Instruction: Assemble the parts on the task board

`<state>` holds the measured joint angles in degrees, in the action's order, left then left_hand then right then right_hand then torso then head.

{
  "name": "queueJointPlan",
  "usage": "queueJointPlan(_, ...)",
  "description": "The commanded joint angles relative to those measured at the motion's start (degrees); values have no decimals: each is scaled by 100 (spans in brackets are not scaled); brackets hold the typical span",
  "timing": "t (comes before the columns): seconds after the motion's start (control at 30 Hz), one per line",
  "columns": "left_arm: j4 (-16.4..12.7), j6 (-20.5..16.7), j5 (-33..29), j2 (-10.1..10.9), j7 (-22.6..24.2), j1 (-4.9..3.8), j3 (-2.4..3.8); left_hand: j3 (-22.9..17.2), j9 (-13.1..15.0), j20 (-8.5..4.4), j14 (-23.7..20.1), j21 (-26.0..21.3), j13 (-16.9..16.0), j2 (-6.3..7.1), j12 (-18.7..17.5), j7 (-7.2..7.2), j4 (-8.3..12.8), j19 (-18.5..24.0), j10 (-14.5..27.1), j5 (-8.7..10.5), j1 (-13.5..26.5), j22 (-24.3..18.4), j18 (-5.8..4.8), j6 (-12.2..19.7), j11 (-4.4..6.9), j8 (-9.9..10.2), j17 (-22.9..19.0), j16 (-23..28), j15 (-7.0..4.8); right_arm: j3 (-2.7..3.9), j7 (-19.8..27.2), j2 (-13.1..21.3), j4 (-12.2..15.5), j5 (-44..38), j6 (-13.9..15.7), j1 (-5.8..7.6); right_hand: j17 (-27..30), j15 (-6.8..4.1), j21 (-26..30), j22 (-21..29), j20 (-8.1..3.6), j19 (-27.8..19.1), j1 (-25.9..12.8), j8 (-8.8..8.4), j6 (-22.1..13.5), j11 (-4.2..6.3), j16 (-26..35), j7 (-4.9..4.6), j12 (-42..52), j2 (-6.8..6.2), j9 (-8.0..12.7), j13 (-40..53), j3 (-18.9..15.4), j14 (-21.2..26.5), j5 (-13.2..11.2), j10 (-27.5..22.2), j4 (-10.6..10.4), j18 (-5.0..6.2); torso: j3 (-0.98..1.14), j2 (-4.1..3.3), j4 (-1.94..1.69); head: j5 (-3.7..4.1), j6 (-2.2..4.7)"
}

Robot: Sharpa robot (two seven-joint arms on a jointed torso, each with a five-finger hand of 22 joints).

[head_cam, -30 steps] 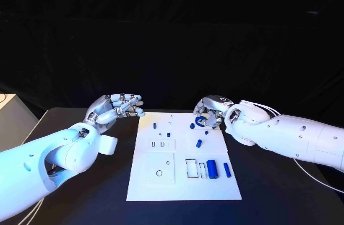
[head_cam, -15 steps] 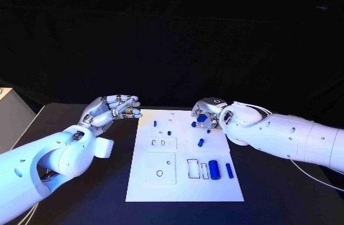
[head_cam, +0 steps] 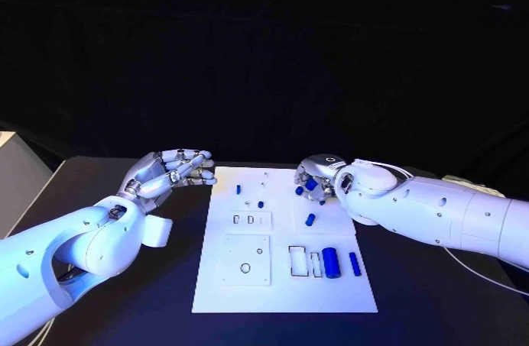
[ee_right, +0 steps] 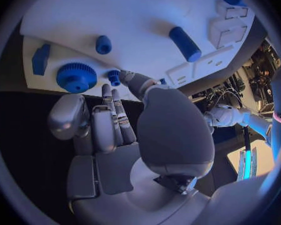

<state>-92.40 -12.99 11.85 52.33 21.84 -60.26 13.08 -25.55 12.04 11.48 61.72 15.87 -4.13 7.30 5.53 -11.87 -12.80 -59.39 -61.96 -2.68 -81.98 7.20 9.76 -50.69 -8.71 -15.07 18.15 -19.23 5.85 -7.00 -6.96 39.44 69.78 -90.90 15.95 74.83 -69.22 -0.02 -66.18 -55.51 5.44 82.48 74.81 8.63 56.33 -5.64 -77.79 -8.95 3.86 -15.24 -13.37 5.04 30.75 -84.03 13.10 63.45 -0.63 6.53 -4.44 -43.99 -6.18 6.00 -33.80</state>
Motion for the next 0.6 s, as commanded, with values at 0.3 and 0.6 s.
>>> queueJointPlan(0.3, 1, 134, 43, -3, -4, -1, 14, -35, 6, 8, -42, 5, 7, 37, -37, -48, 14, 36, -22, -20, 22, 0, 53, 7, -29, 34, 10, -39, 0, 3, -94, -31, -14, -90, -136, -6, -27, 19, 16, -13, 1, 30, 45, 53, 110, 20, -73, -6, 15, 103, -52, 55, 46, -269, 40, 122, -70, -43, -34, -128, -20, 36, 27)
queueJointPlan(0.6, 22, 142, 44, 0, -24, -1, 16, -39, 6, 10, -50, 3, 7, 36, -43, -50, 14, 41, -20, -20, 26, -1, 53, 10, -31, 37, 14, -40, 2, 3, -58, -33, 0, -90, 97, -7, -97, -78, -230, -356, -75, 111, 67, 264, 419, 146, -180, 114, 78, 242, -243, 181, 304, -266, 81, 581, -133, -92, -34, -193, -18, 50, 62)
